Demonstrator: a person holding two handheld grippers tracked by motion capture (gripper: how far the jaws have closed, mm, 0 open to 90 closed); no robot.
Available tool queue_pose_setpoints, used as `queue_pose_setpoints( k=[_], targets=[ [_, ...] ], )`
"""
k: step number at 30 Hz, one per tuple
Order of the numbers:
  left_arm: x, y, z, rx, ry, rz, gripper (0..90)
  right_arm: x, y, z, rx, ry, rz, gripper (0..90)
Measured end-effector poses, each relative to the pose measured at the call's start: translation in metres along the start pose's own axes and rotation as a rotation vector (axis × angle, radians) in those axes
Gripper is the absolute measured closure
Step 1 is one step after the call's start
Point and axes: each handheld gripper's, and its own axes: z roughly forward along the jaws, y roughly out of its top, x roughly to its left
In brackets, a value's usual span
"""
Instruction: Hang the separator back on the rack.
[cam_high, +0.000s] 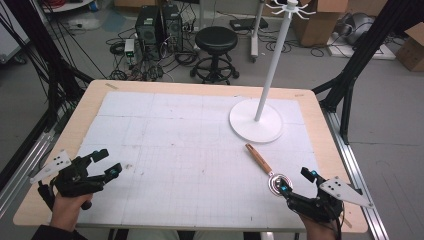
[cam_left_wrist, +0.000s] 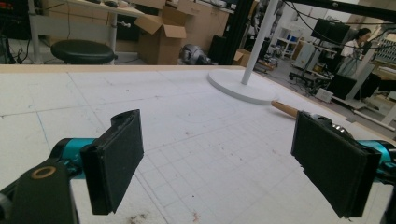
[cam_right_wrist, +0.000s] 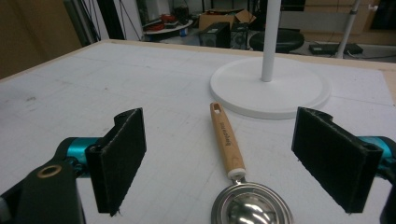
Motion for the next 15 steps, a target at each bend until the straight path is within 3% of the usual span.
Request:
queue_pose_setpoints(
  k=[9,15],
  targets=[
    [0.0,-0.001,0.0,0.001,0.003,-0.006,17.3,0.003,0.003,0.01,0.012,0.011,-0.012,16.5],
    [-0.001,0.0,0.0,0.005,0.007,0.002,17.2,0.008,0.007,0.026,0.051,0.059,-0.035,16.4]
  ],
)
